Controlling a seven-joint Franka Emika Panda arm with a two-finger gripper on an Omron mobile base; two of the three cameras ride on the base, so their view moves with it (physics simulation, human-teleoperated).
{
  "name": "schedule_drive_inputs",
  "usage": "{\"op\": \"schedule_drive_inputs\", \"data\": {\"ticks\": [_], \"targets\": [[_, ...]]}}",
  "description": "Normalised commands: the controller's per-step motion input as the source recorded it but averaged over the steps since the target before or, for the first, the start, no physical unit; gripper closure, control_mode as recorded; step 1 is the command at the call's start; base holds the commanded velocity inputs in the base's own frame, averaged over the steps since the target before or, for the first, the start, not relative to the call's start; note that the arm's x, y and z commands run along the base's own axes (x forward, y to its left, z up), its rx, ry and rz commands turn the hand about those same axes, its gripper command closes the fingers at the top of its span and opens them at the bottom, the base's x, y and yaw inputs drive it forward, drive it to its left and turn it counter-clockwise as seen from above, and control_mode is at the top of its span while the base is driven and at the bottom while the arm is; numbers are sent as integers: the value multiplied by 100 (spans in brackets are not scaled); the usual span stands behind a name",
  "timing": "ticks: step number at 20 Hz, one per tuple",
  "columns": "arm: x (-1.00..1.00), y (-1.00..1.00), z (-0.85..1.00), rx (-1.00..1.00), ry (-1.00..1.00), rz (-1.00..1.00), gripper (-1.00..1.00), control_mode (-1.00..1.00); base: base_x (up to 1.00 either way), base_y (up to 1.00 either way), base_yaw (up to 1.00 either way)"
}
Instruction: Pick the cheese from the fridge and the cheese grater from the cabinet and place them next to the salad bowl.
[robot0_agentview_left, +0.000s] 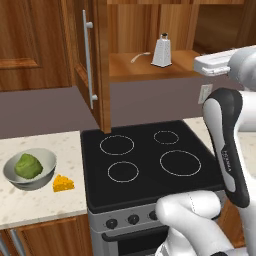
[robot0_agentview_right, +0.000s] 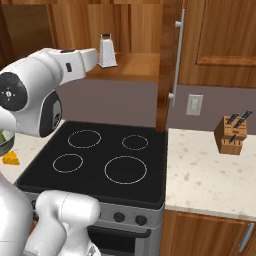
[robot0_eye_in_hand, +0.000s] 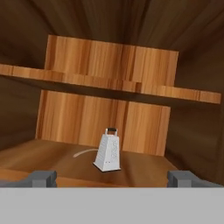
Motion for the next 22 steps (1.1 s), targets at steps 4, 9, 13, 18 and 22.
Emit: {"op": "schedule_drive_inputs", "data": {"ticks": [4,9,13,18,22], "targets": [[46,1,-19,1,0,0,-100,-100,0,0,0],[51,0,-10,2,0,0,-100,-100,0,0,0],[56,0,-7,4,1,0,-100,-100,0,0,0],[63,0,0,5,12,0,-100,-100,0,0,0],[51,0,0,3,11,0,-100,-100,0,0,0]]}}
